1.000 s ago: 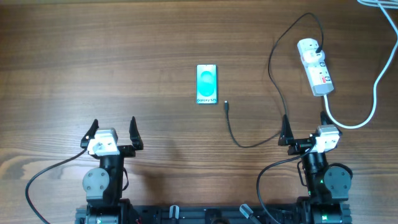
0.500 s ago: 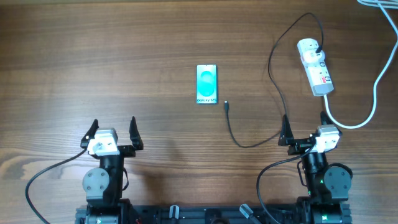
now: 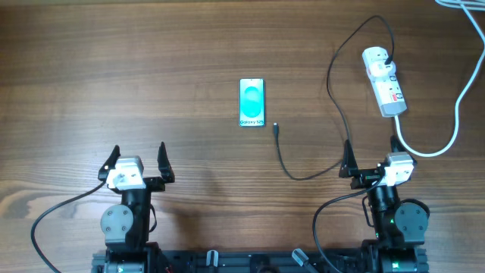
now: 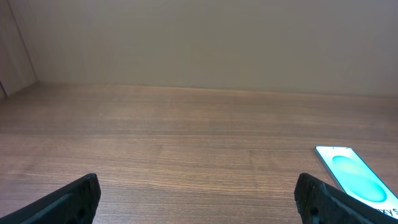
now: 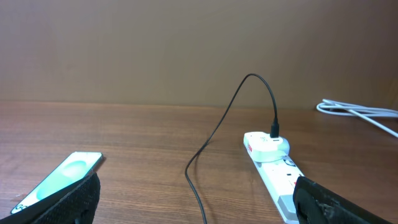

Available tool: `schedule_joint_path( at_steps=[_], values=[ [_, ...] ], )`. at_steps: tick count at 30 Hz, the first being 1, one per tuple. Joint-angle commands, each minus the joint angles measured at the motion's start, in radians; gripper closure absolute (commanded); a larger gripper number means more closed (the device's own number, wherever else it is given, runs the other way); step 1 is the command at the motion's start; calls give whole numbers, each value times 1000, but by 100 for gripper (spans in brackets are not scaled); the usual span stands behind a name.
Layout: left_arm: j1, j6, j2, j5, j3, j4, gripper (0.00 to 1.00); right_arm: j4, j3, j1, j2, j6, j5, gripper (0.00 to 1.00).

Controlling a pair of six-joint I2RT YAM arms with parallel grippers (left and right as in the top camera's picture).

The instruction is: Plug charger to phone and switch on socket

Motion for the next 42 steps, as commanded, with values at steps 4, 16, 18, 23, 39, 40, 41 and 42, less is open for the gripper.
schedule_joint_path(
  at_steps=[4,16,18,23,39,40,41,42],
  values=[
    [5,23,-7,9,-4,-1,0,2,-1,4,-5,2,13,0],
    [4,-35,-7,296,-4,75,0,2,-1,4,-5,2,14,0],
    [4,-29,-7,680,-4,210,0,2,-1,4,-5,2,13,0],
    [4,-174,-7,909,-4,764,0,2,-1,4,-5,2,14,0],
    [5,-348,424,818,855,-50,0,2,-1,4,-5,2,14,0],
    [4,-351,452,817,861,-6,0,2,-1,4,-5,2,14,0],
    [2,-405,482,824,861,72,0,2,-1,4,-5,2,13,0],
    [2,-495,516,824,861,147,0,2,-1,4,-5,3,14,0]
  ],
)
